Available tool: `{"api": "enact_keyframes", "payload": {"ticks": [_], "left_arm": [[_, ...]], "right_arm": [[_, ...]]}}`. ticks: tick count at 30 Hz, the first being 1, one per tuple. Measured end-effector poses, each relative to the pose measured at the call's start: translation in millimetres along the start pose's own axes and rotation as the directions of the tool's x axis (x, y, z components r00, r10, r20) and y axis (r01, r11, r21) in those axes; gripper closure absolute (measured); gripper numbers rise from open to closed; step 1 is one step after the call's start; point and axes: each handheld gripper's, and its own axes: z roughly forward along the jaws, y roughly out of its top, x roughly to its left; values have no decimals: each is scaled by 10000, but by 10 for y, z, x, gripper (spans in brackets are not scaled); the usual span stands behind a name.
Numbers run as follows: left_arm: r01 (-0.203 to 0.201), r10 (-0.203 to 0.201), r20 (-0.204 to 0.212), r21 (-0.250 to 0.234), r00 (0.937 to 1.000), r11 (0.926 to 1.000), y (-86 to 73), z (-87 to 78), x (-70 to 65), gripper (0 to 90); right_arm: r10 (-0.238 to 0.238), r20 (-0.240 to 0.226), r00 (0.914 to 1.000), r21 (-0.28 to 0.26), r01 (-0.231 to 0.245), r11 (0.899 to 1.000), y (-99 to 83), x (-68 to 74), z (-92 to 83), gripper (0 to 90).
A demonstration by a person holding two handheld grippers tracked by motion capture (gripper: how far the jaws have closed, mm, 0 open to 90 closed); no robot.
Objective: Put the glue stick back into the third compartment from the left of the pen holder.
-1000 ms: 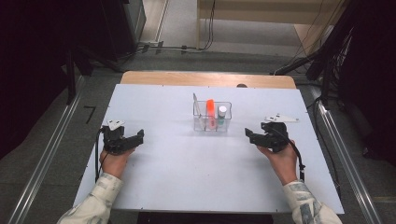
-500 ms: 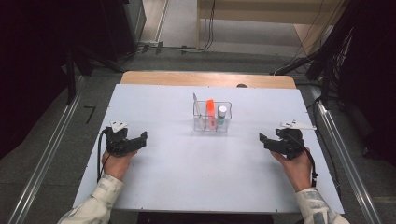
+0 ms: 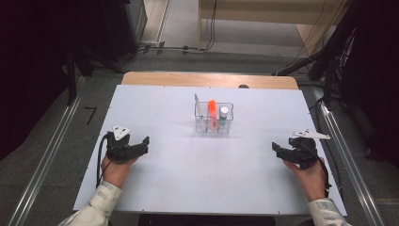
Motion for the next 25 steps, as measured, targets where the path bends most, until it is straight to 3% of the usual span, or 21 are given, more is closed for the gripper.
{"api": "enact_keyframes", "payload": {"ticks": [6, 11, 25], "left_arm": [[-234, 234, -54, -12, 9997, 9997, -36, -54, -14, 168], [-539, 539, -116, -13, 9985, 9985, -65, -91, -42, 168], [-514, 515, -116, 127, 9986, 9986, -128, -137, -2, 168]], "right_arm": [[127, 87, 9999, 45, -128, 9999, -84, -62, -60, 272], [-106, 264, 9996, 160, 102, 9998, -124, -59, -64, 271], [-188, 415, 9990, 287, 176, 9994, -161, -83, -60, 264]]}}
